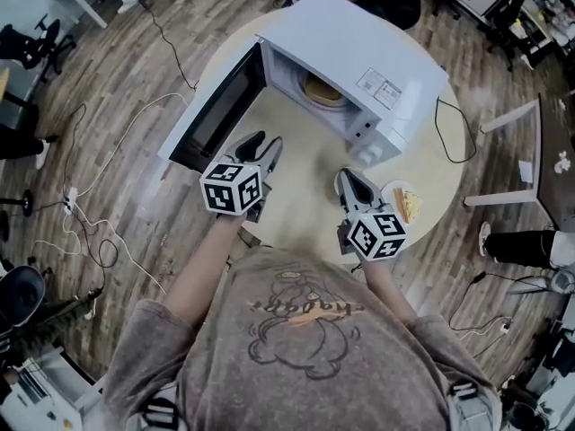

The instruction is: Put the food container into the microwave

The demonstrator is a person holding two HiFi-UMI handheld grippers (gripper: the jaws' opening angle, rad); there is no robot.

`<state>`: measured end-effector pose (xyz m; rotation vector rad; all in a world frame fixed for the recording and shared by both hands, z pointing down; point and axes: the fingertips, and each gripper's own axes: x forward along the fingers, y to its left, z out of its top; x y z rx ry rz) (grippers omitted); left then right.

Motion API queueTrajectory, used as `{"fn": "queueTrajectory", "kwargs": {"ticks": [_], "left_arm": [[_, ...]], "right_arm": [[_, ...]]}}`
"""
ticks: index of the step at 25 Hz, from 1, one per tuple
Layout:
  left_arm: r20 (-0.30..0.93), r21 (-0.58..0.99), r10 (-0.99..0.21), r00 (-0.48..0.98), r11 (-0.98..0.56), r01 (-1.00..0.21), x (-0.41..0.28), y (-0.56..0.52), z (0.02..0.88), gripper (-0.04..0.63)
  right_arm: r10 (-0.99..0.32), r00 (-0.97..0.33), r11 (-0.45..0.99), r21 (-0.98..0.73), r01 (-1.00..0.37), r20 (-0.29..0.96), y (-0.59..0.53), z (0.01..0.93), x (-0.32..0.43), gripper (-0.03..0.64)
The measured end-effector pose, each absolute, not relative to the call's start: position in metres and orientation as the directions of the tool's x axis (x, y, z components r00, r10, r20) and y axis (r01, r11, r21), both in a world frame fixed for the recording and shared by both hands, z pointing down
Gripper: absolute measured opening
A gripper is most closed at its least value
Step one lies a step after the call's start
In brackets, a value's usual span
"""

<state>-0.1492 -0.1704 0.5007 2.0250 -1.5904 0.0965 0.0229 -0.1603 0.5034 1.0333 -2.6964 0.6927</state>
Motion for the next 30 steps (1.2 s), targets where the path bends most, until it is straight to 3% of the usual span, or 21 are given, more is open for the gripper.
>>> {"fn": "queueTrajectory", "kwargs": {"ticks": [19, 30], "left_arm": [[0.279, 0.311, -0.922, 0.269, -0.179, -0.933, -0.150, -0.110, 0.485, 0.170], [0.270, 0.301, -0.933, 0.236, -0.151, -0.942, -0.153, -0.108, 0.491, 0.105]], "right_arm": [[-0.615, -0.723, 0.663, -0.289, -0.691, 0.316, -0.152, 0.495, 0.040, 0.000], [-0.639, -0.702, 0.664, -0.235, -0.710, 0.316, -0.151, 0.496, 0.047, 0.000]]}}
